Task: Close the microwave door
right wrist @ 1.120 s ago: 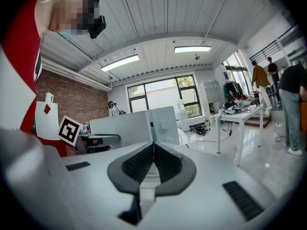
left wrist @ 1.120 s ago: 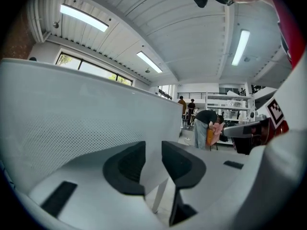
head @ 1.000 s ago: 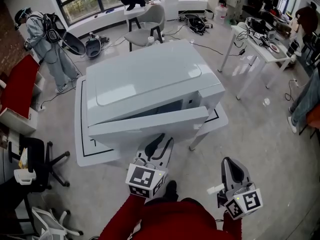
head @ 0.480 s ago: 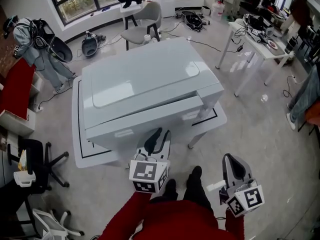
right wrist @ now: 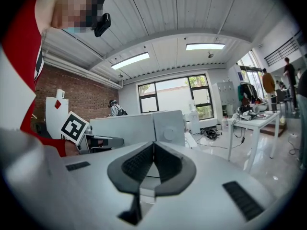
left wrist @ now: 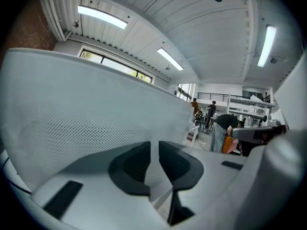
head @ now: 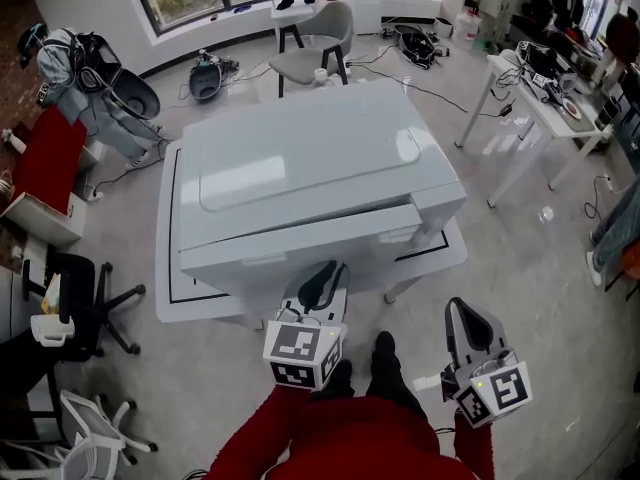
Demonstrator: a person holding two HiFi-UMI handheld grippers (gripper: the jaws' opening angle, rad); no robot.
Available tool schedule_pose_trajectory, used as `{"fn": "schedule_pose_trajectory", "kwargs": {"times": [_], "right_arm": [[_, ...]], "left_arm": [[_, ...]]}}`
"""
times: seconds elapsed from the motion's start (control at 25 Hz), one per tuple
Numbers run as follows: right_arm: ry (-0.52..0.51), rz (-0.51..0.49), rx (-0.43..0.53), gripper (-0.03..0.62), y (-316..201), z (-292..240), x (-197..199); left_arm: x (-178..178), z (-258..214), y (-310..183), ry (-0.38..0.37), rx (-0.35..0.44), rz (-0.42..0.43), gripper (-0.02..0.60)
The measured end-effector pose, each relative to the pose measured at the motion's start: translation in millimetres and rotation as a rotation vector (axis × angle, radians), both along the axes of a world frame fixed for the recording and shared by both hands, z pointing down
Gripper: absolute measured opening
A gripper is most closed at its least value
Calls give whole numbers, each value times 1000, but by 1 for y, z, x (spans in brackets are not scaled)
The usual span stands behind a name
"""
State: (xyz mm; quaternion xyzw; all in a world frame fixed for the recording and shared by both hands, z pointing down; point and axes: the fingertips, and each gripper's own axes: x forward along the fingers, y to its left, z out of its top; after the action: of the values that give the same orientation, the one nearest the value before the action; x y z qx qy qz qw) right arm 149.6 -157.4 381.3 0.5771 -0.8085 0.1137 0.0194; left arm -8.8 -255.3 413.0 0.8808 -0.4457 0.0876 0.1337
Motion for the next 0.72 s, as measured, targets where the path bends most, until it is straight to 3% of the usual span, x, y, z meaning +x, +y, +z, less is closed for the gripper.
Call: {"fn": "schedule_pose_trajectory", "kwargs": {"times": [0.4,0.72], "right_arm": [[116,-250,140,13,-75,-11,-79],[104,-216,53,12,-102,4,-85]], "left_arm": [[-3,-1,-1,-14,-3,-46,51],[-4,0,-1,-23,-1,-63,33]]}}
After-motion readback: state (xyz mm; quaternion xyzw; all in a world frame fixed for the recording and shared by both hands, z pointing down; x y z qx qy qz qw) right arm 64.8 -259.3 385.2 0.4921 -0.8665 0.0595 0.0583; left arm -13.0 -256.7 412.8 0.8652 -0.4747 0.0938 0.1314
